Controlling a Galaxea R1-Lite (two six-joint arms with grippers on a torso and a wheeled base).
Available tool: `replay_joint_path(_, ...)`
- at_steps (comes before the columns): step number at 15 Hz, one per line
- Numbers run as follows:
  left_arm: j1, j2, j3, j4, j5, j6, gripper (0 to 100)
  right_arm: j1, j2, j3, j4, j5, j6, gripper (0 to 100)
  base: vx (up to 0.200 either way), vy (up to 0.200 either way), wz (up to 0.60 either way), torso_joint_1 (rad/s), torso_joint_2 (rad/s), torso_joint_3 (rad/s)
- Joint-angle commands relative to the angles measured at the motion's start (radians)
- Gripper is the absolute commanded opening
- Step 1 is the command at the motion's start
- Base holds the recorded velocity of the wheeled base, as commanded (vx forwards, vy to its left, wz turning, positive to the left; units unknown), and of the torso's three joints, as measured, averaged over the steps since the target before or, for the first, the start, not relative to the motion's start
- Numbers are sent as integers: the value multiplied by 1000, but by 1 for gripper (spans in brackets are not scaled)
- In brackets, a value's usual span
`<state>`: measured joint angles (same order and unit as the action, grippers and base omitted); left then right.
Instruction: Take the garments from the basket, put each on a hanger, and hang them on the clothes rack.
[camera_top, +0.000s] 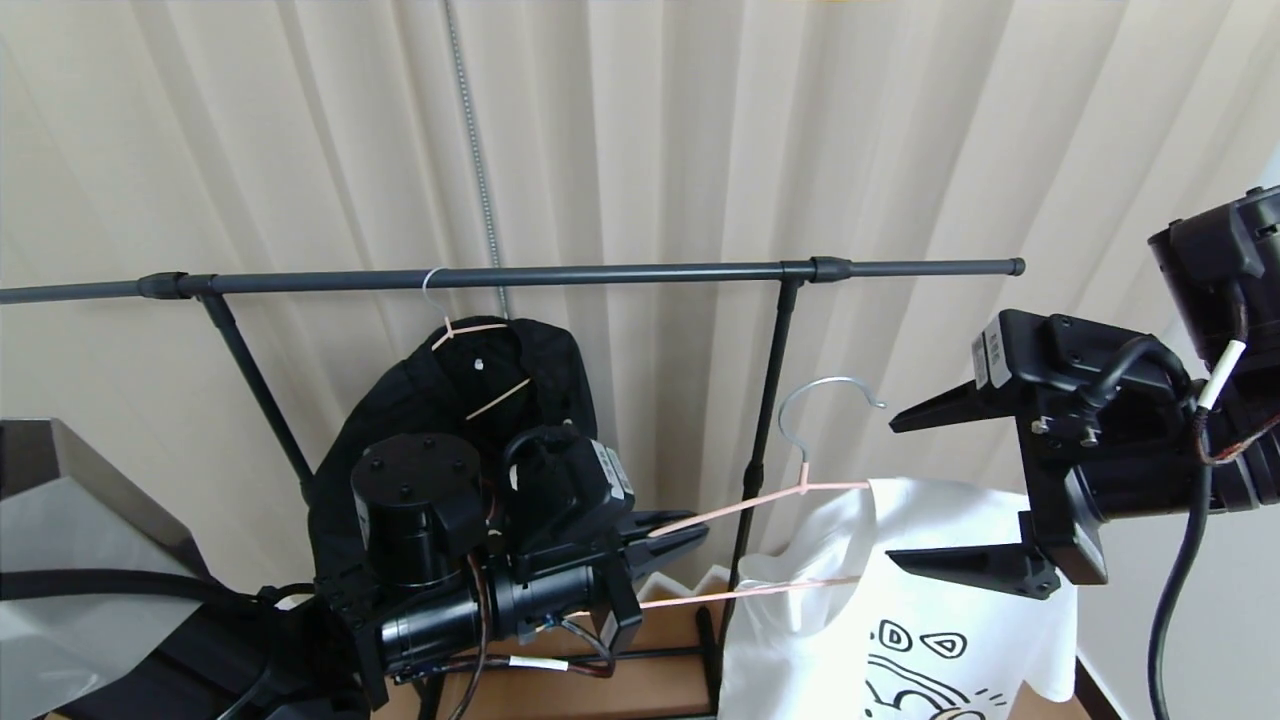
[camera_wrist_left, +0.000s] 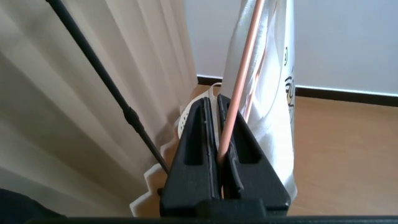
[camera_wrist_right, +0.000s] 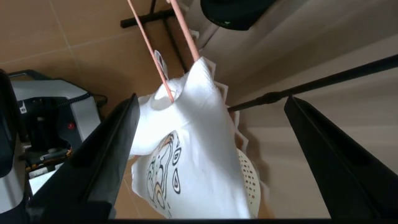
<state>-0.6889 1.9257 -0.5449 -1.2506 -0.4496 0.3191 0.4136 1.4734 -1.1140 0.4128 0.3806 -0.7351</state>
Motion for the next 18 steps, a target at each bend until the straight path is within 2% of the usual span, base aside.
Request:
replay_joint_path(1,-3,2,2,0,0,3,0,-49,59,-10,4,49,-40,100,0,0,0,0,0,0)
replay_joint_path(4,-14,2,0,0,0,5,0,-76,90,-17,9,95,-79,100,0,0,0,0,0,0)
replay_joint_path(11,-17,7,-4,0,0,5,0,-76,113,-26,14,96,-78,100,0,0,0,0,0,0)
replay_joint_path(12,-17,7,-3,0,0,5,0,-76,110,-26,15,98,-78,0,0,0,0,0,0,0)
replay_joint_path(18,-17,4,2,-1,2,1,0,-76,81,-15,17,98,-78,0,0,0,0,0,0,0)
